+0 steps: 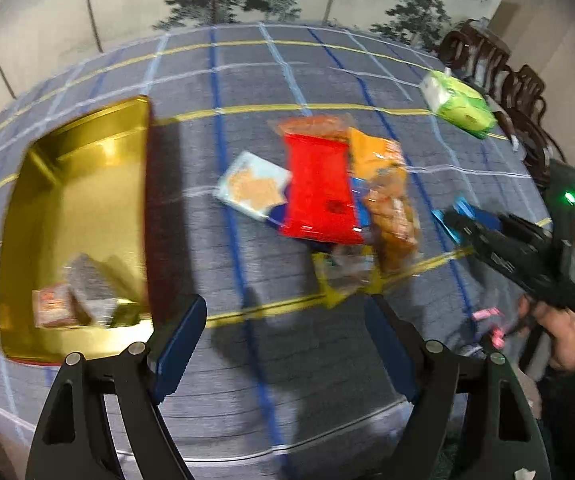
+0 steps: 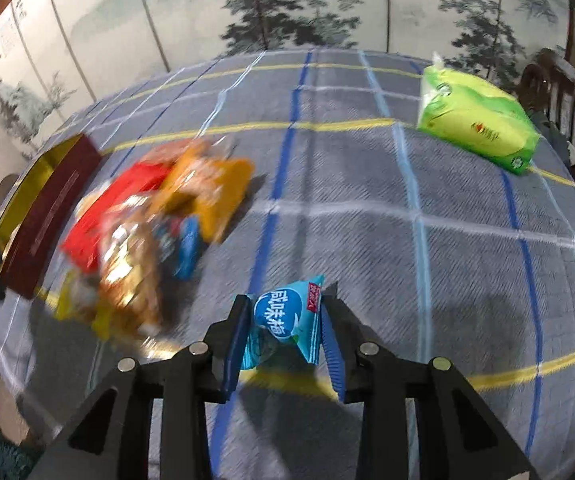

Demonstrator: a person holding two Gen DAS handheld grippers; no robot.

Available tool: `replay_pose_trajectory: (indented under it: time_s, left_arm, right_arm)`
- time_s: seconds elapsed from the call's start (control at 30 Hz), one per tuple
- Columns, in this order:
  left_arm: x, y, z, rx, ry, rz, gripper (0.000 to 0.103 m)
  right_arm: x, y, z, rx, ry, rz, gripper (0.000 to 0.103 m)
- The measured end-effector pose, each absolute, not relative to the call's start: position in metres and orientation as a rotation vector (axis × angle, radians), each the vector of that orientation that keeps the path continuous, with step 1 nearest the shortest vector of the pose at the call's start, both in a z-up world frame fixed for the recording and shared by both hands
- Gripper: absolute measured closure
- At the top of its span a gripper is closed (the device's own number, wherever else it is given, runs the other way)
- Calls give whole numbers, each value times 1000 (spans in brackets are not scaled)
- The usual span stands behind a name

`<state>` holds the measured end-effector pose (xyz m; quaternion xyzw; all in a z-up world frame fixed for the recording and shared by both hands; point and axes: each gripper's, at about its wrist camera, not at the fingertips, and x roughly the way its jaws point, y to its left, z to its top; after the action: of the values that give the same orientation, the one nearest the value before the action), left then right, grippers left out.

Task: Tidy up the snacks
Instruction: 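Grasp the yellow-wrapped candy with the left tool while the right tool grasps the blue candy, then carry the yellow-wrapped candy with the left tool into the tin and release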

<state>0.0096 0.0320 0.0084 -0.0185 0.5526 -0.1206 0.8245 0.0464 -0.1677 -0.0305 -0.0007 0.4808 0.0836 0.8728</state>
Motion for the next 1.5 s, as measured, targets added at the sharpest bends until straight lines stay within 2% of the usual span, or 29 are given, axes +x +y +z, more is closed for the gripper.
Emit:
replay_pose_trajectory:
  time_s: [0.4, 0.6, 0.8, 0.83, 0.87, 1.07, 1.5]
  left_arm:
    - [28, -6, -22, -104, 1244, -350, 28]
    - [39, -12, -33, -107, 1269, -334, 35]
    - [44, -18, -38, -88, 1263, -323, 58]
    - [45, -19, -39, -87, 1267, -325, 64]
    - [45, -19, -39, -88, 1267, -325, 65]
    - [43, -18, -39, -76, 1265, -330, 69]
    - [28, -11, -29, -62, 1247, -330, 70]
  right_arm:
    - [65, -166, -39, -66, 922, 184, 68]
    - [62, -168, -40, -44, 902, 191, 68]
    - [62, -169, -40, -44, 902, 191, 68]
    - [62, -169, -40, -40, 902, 192, 68]
    - [63, -169, -39, -37, 902, 194, 68]
    - [63, -169, -39, -32, 902, 193, 68]
    - [63, -168, -39, -44, 901, 186, 68]
